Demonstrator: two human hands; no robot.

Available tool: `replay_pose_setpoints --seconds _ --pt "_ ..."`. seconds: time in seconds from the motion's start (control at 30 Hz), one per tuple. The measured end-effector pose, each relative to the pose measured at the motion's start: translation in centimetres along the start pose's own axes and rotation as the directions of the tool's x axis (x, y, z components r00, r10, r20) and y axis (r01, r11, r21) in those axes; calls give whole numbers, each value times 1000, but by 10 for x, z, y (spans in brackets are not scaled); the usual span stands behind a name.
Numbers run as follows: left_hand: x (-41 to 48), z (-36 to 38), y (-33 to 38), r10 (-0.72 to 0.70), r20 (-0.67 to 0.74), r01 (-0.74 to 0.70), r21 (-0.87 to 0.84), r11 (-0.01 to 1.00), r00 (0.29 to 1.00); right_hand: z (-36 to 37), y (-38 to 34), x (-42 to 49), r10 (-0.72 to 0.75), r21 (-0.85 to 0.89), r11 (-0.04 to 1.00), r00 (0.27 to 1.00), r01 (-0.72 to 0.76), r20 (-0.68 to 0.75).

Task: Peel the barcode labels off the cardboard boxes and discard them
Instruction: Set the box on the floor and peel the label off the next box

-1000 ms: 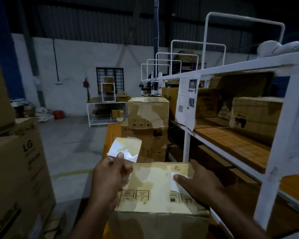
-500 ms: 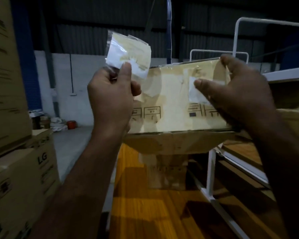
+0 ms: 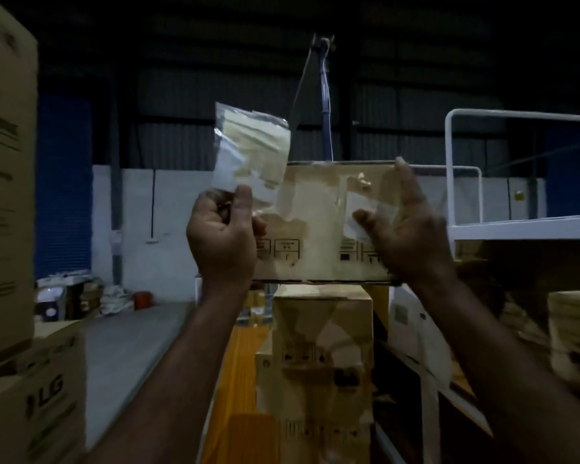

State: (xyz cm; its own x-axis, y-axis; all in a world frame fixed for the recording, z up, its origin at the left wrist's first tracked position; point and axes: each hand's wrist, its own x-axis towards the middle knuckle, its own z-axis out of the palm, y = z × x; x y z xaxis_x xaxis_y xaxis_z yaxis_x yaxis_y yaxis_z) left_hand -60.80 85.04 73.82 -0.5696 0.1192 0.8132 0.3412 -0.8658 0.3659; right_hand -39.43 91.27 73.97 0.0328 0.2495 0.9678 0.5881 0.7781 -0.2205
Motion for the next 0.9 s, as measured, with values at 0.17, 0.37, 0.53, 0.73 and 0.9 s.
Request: replay_pose_setpoints --seconds 0.17,0.37,0.53,0.73,0.9 --pt "-25 22 -82 -268 67 260 107 960 961 54 66 -12 122 6 992 970 -126 209" --pt "-44 38 -119 -321 83 305 163 938 943 83 109 -33 181 -15 983 975 -181 130" --pt "-25 39 -138 -460 191 415 233 879 867 99 120 -22 234 -257 949 956 -185 175" --pt "-40 9 -138 -502 258 422 308 852 825 105 104 -47 232 -415 908 894 -58 384" --pt "-54 -4 -97 -526 377 411 346 844 763 109 70 -60 243 73 958 917 -278 316"
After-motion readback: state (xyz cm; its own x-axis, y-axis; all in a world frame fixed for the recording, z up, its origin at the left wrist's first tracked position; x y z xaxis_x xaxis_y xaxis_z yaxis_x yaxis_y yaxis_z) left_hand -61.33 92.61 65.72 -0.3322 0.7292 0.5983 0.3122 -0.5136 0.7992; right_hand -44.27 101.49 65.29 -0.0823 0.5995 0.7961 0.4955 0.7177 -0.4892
